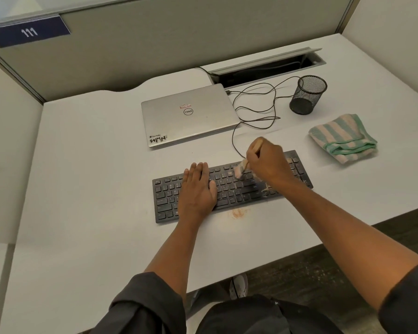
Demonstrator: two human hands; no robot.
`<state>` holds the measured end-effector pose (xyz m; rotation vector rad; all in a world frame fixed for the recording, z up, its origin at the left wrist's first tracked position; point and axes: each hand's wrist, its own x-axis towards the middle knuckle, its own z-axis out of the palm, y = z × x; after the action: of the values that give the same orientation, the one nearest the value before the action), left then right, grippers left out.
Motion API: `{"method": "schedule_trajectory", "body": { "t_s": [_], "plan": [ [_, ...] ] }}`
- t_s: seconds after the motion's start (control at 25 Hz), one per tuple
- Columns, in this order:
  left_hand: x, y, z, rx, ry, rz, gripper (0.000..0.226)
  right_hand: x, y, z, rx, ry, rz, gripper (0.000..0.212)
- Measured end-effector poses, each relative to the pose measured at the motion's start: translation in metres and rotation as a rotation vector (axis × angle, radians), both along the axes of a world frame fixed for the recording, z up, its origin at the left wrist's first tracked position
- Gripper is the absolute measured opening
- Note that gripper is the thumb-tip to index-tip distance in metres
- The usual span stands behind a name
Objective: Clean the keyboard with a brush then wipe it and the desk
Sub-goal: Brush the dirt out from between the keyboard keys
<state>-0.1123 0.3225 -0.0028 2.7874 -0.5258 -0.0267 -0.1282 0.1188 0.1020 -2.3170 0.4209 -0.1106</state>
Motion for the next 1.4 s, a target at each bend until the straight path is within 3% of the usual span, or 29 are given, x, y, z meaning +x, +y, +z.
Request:
{"method": "schedule_trajectory", "body": {
  "t_s": [0.12, 0.32, 0.52, 0.72, 0.88, 1.04, 1.24, 1.4],
  "plan": [
    [0.0, 0.0, 0.001, 0.007, 0.011, 0.0, 0.069, 0.0, 0.004, 0.004, 0.034, 0.011, 0.091, 0.014],
    [-0.001, 0.001, 0.002, -0.006, 0.001, 0.0, 0.072, -0.004, 0.014, 0.011, -0.133, 0.224, 0.304, 0.016],
    [-0.002, 0.0, 0.004, -0.005, 0.002, 0.005, 0.07, 0.003, 0.016, 0.018, -0.105, 0.059, 0.265, 0.014],
    [-0.002, -0.001, 0.004, -0.009, 0.0, 0.01, 0.068, -0.002, 0.019, 0.016, -0.167, 0.274, 0.401, 0.015],
    [-0.003, 0.0, 0.003, -0.006, -0.001, 0.008, 0.069, -0.005, 0.02, 0.017, -0.099, 0.097, 0.345, 0.019],
    [-0.002, -0.001, 0.004, -0.018, 0.001, 0.009, 0.066, -0.013, 0.025, 0.015, -0.095, 0.293, 0.465, 0.023],
    [-0.003, 0.0, 0.004, -0.011, -0.007, 0.012, 0.066, -0.003, 0.023, 0.023, -0.019, 0.105, 0.341, 0.016],
    [-0.003, -0.001, 0.003, -0.015, 0.0, 0.012, 0.062, -0.014, 0.03, 0.019, -0.037, 0.274, 0.443, 0.014]
  ]
}}
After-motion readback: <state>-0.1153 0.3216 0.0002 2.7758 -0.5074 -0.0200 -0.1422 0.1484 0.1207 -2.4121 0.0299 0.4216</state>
